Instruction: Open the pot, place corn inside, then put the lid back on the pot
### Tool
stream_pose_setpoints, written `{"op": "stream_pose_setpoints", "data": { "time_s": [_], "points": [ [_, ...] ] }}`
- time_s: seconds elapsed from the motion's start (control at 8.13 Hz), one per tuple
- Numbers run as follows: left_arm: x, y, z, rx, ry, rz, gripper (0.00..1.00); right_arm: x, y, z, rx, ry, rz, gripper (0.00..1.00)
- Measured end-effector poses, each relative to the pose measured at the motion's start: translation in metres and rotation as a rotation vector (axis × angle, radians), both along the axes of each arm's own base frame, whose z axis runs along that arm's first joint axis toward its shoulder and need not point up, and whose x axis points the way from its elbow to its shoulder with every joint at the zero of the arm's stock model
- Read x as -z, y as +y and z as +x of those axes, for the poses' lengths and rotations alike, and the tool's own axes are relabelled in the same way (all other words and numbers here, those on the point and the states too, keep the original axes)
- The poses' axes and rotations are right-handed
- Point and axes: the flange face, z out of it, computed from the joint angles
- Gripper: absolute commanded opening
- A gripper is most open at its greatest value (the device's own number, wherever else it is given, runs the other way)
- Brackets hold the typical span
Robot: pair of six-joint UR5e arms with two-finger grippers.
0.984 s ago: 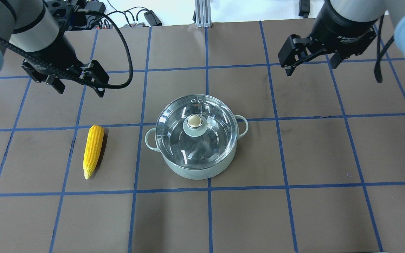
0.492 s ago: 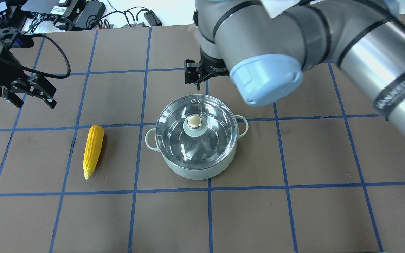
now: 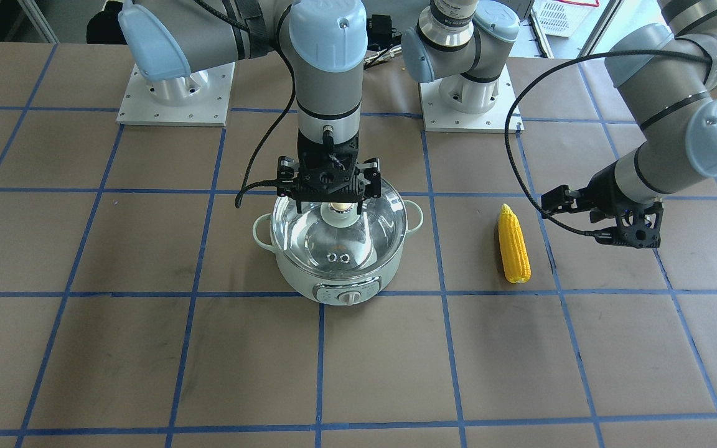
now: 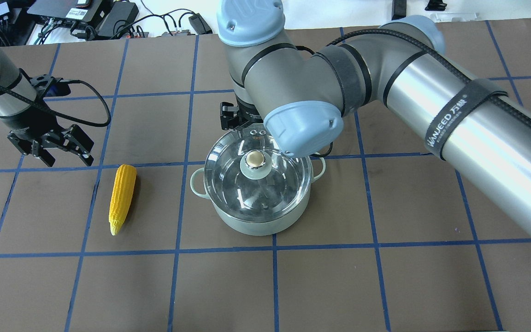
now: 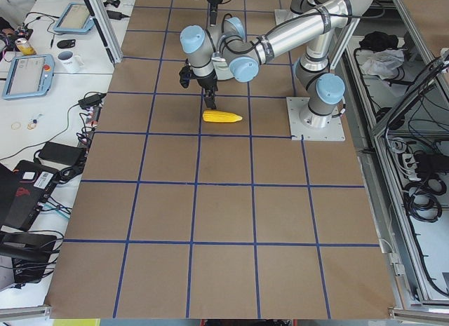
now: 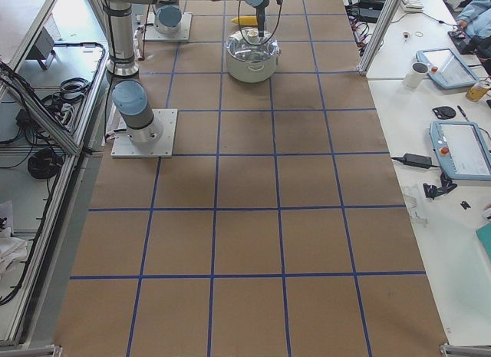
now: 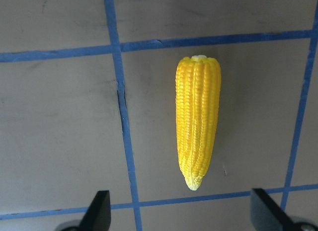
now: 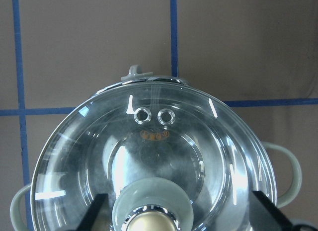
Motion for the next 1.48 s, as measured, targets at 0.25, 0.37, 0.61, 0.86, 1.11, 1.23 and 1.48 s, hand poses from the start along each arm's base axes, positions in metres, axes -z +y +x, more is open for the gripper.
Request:
{"op": "stream_pose_setpoints", "data": {
  "time_s": [0.25, 0.37, 0.61, 0.86, 1.11, 1.23, 1.48],
  "points": [
    [0.036, -0.002, -0.005, -0.015, 0.07, 0.033, 1.0, 0.018, 0.004, 0.001, 0.024, 0.01, 0.031, 1.0],
    [0.048, -0.003, -0.007, -0.021, 0.098, 0.042, 1.0, 0.022, 0.005, 0.003, 0.027, 0.003, 0.043, 1.0],
    [0.076, -0.006, -0.008, -0.027, 0.125, 0.073, 1.0, 0.029, 0.008, 0.008, 0.025, -0.026, 0.073, 1.0],
    [0.104, -0.013, -0.006, -0.034, 0.134, 0.092, 1.0, 0.039, 0.01, 0.012, 0.017, -0.026, 0.095, 0.81],
    [0.122, -0.016, -0.005, -0.039, 0.14, 0.105, 1.0, 0.046, 0.012, 0.013, 0.01, -0.022, 0.107, 0.5],
    [0.128, -0.017, -0.005, -0.041, 0.144, 0.112, 1.0, 0.046, 0.012, 0.013, 0.006, -0.021, 0.107, 0.41],
    [0.139, -0.018, -0.005, -0.042, 0.151, 0.129, 1.0, 0.047, 0.012, 0.013, 0.003, -0.022, 0.106, 0.27]
  ]
}}
